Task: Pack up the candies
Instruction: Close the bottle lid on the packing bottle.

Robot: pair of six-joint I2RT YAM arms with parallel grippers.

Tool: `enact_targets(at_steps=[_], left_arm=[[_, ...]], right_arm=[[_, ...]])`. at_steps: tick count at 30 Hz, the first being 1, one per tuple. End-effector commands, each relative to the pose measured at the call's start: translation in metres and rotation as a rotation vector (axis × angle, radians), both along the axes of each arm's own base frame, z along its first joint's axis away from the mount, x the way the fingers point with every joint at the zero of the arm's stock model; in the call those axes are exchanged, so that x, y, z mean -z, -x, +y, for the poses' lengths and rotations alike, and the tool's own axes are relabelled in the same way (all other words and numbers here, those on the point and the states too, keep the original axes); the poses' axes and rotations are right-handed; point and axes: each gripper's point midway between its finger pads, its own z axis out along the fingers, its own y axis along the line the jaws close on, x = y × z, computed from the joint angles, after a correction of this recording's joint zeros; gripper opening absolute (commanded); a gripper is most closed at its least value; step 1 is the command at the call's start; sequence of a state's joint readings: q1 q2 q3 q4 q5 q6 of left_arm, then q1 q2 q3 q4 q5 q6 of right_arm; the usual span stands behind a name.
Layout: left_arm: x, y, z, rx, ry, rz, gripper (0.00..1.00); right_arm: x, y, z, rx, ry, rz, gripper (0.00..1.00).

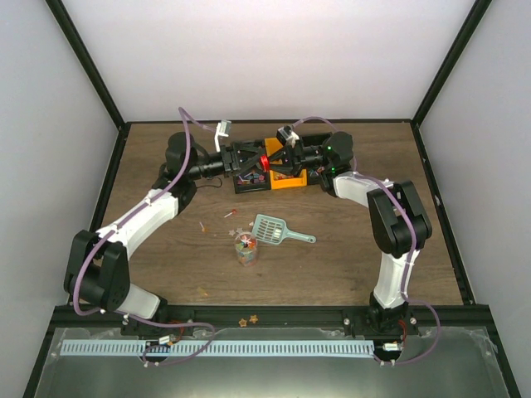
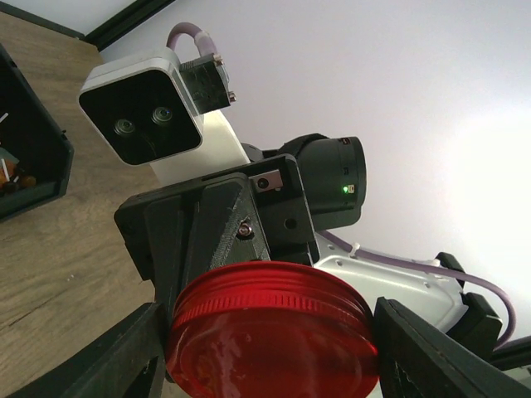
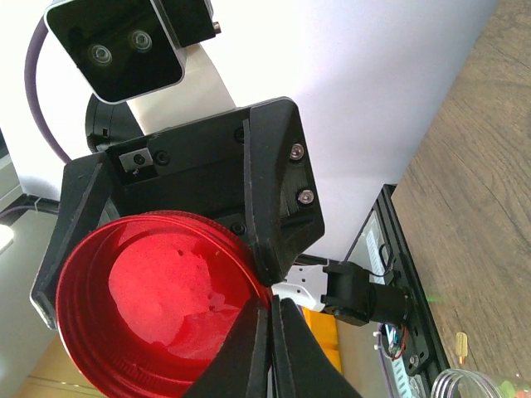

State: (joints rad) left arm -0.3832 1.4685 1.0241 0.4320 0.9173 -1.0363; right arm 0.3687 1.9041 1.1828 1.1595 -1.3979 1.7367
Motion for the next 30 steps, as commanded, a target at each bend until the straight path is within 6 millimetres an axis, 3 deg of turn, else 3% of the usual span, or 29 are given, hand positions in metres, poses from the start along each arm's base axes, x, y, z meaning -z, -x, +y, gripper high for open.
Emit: enact_targets(at_steps=[1,7,19,23,30], left_arm=[[-0.006,0.005,0.002,-0.002,0.002,-0.028,0.62],[-0.006,0.004,0.003,-0.015,0.000,-0.028,0.58],[-0.005,-0.002,0.003,-0.037,-0.013,-0.005,0.57],[-0.004,-0.006,0.004,-0.051,-0.017,0.000,0.57],[0.012,-0.012,0.005,-0.066,-0.089,0.051,0.58]], right_arm=[[-0.026,0.002,-0.003,0.009,-0.033,-0.084,0.01],[-0.027,0.002,-0.003,0.009,-0.038,-0.079,0.01],[-0.022,0.000,-0.008,0.029,-0.043,-0.042,0.21],[-0.017,-0.009,-0.024,0.091,-0.047,-0.013,0.25],[0.011,-0.031,-0.075,0.262,-0.010,0.072,0.26]])
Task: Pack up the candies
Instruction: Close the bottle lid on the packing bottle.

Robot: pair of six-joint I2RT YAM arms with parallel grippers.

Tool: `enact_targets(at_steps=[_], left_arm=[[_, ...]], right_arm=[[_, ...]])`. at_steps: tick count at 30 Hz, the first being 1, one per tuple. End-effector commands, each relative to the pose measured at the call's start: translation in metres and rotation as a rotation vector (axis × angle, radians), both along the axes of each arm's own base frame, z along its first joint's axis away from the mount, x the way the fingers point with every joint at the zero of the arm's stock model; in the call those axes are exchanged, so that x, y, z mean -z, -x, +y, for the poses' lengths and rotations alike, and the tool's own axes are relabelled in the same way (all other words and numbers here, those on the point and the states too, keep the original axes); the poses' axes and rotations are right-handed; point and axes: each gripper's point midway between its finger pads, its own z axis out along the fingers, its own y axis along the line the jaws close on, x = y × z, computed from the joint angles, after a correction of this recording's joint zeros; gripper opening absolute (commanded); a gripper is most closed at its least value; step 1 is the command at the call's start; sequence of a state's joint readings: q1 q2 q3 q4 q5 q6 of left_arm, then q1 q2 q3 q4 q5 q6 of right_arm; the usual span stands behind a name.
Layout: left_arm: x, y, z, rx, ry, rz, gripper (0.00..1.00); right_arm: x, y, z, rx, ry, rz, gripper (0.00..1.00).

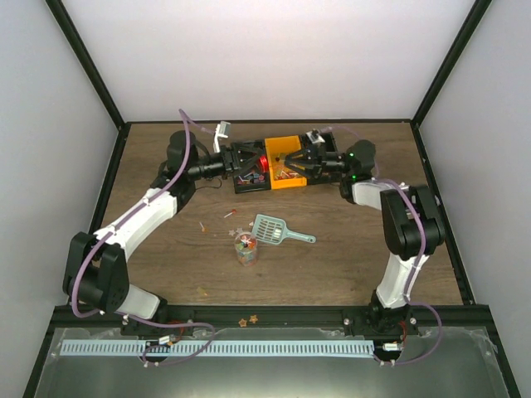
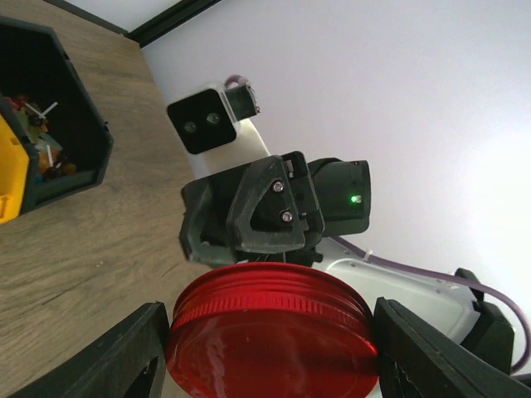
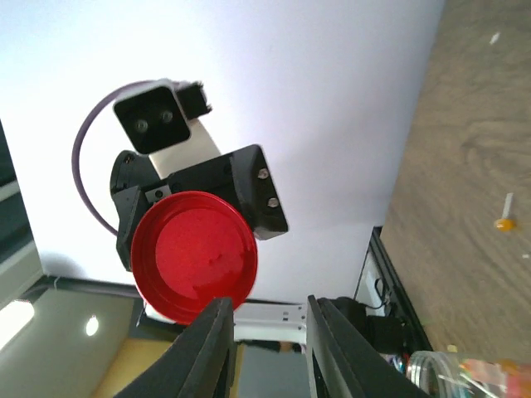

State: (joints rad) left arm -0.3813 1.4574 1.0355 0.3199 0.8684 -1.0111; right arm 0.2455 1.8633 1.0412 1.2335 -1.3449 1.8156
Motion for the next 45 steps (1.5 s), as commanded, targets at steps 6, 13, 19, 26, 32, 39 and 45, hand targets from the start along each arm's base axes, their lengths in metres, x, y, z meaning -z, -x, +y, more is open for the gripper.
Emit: enact_targets(at_steps=[6,13,19,26,32,39,45], left_arm=[[0.017,-0.010,0.007,-0.050,-0.170,0.034,0.58],[0.054,-0.015,0.031,-0.160,-0.409,0.136,0.58],[0.084,-0.001,0.064,-0.239,-0.657,0.286,0.59],[0.089,0.023,0.069,-0.222,-0.797,0.368,0.60],[0.097,0.049,0.055,-0.172,-0.933,0.386,0.58],[0.114,0.077,0.033,-0.072,-1.144,0.389,0.58],[0.122,0.090,0.026,-0.042,-1.226,0.382,0.58]], right_arm=[[0.011,-0.009,-0.038,0.114,0.061,-0.030,0.26],[0.022,-0.006,-0.038,0.103,0.092,-0.012,0.26],[0.029,-0.008,-0.038,0.108,0.117,0.001,0.25],[0.024,-0.012,-0.038,0.108,0.152,-0.018,0.25],[0.030,-0.012,-0.038,0.113,0.170,-0.008,0.25],[0.031,-0.014,-0.038,0.115,0.172,-0.010,0.25],[0.035,-0.013,-0.038,0.112,0.174,-0.003,0.25]])
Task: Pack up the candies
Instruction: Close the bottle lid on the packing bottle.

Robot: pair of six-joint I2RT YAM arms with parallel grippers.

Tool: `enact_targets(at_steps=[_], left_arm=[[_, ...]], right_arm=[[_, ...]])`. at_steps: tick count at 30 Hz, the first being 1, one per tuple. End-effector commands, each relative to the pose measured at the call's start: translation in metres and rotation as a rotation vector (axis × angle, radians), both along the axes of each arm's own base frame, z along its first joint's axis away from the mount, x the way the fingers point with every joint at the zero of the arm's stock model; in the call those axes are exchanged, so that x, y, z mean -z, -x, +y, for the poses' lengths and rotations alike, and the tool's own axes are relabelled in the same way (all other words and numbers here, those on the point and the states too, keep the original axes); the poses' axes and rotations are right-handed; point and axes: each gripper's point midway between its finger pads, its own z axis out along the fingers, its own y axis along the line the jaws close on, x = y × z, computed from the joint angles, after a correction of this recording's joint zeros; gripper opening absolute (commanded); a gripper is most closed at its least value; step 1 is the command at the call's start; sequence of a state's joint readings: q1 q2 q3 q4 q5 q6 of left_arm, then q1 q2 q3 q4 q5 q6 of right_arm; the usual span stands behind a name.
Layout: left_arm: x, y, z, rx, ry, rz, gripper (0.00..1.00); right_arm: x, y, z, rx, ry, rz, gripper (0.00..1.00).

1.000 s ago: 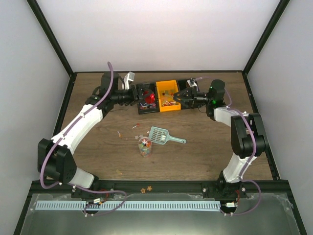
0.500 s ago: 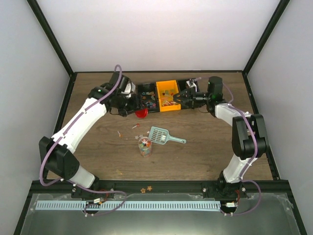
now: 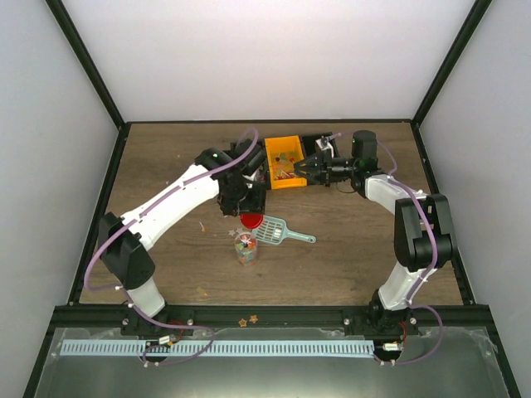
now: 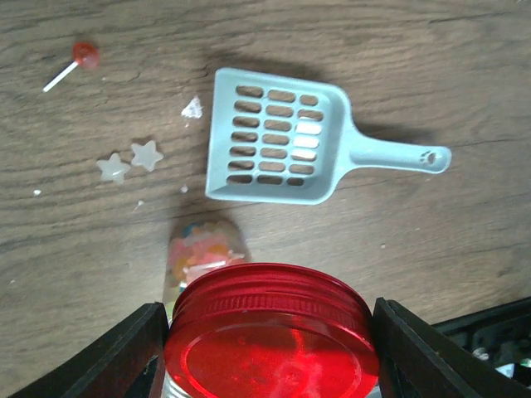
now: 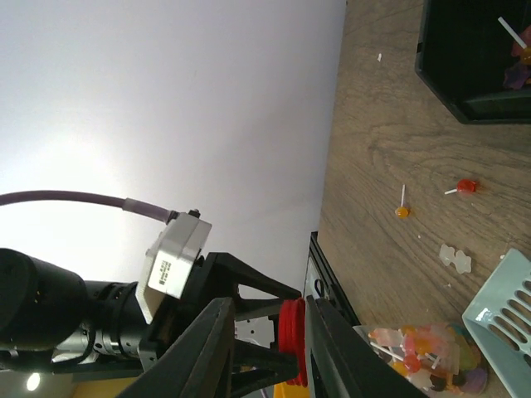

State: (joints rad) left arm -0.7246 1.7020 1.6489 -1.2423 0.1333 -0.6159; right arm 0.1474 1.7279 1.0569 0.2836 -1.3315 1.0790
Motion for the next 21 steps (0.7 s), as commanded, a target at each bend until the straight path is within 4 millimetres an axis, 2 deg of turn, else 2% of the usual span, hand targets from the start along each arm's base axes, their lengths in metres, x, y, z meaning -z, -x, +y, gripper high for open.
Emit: enact_targets(at_steps=[1,8,13,19,21], left_arm=[[-0.002,0.010,0.008,0.020,-0.100,0.002,0.58],[-0.001,0.026,0.005,0.059,-0.161,0.017,0.58],[0.007,0.040,0.004,0.085,-0.168,0.055,0.58],[0.004,0.049,0.005,0.084,-0.143,0.075,0.57],[0.010,0.055,0.008,0.089,-0.161,0.091,0.57]], right_arm=[[-0.011,-0.002,0.001,-0.004,-0.002,-0.048,0.25],[-0.006,-0.003,0.001,-0.004,0.001,-0.037,0.25],[-0.003,-0.003,0.001,-0.004,0.004,-0.032,0.25],[0.000,-0.002,0.001,-0.002,0.009,-0.025,0.25],[0.001,-0.002,0.001,-0.003,0.009,-0.024,0.25]])
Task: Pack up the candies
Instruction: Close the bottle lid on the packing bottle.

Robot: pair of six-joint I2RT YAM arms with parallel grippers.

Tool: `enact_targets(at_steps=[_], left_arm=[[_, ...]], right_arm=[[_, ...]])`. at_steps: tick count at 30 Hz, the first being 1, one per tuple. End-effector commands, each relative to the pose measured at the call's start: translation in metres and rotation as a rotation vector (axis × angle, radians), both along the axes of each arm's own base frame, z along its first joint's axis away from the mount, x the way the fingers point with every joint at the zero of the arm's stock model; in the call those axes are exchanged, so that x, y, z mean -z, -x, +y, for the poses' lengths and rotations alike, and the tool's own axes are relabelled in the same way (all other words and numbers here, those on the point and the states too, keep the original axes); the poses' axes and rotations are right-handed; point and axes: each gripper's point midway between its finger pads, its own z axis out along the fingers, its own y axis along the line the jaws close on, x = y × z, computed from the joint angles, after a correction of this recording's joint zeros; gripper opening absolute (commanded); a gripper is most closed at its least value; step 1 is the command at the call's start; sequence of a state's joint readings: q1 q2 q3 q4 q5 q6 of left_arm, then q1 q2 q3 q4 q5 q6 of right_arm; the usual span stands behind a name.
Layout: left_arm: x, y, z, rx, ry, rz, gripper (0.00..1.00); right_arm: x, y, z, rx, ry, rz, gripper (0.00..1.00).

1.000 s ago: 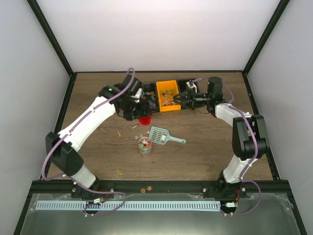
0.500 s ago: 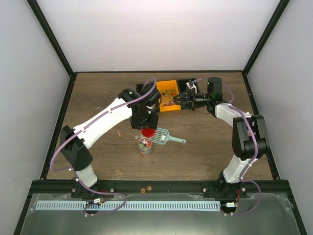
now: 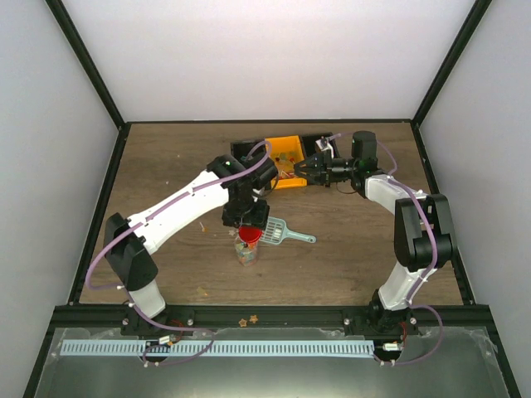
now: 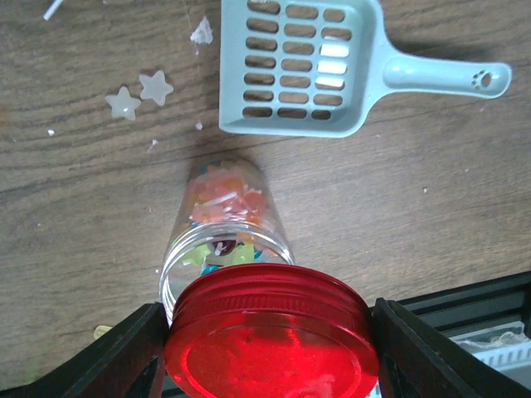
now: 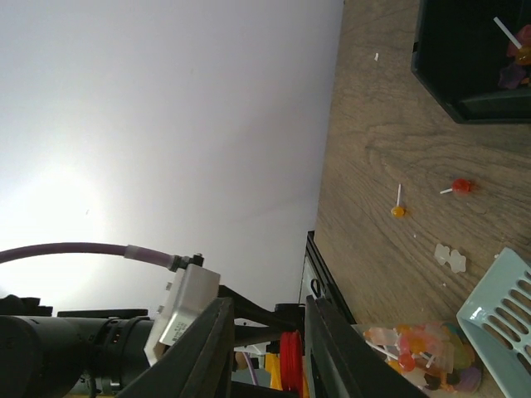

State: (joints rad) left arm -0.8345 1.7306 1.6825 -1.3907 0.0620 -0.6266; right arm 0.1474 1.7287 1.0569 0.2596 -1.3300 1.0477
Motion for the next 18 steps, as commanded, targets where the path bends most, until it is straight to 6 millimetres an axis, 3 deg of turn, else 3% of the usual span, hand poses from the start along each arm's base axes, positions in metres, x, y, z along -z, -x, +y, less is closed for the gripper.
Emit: enact_targets(at_steps=[1,18], left_arm=[[0.004,0.017,0.008,0.005,-0.020,0.039,0.57],[0.022,0.017,0.019,0.033,-0.106,0.037,0.57]], right_arm=[[-0.002,-0.003,0.001,-0.001,0.003,-0.017,0.25],[-0.006,0.008,-0.001,-0.006,0.010,-0.021,0.25]])
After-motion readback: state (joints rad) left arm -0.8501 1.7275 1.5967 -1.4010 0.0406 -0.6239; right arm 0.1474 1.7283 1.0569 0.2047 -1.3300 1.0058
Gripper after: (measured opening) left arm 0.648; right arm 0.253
